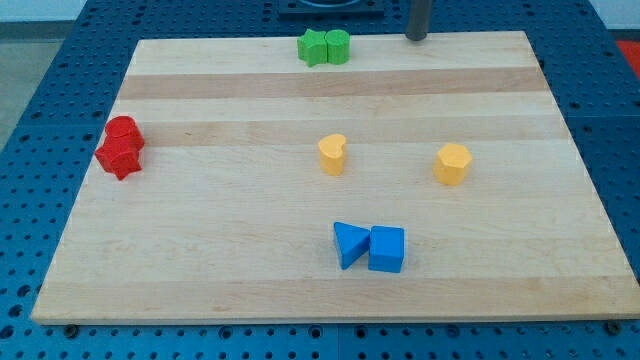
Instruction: Separate the green circle from the green star
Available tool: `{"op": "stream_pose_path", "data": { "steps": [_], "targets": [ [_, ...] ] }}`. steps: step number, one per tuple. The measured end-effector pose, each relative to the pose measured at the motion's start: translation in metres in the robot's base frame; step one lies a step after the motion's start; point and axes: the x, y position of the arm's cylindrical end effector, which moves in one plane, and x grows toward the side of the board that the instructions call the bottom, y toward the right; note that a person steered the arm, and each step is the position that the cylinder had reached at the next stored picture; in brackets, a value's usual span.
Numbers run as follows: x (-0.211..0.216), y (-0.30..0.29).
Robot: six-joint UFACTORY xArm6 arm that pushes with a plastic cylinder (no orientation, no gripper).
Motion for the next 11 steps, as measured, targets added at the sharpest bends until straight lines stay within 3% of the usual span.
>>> {"op": "stream_pose_path", "data": {
  "steps": [2, 5, 6, 7, 9, 11],
  "targets": [
    [0.001, -0.081],
    [0.041, -0.089],
    [0.002, -0.089],
    [0.01, -0.11],
    [0.075, -0.096],
    [0.057, -0.099]
  ]
}}
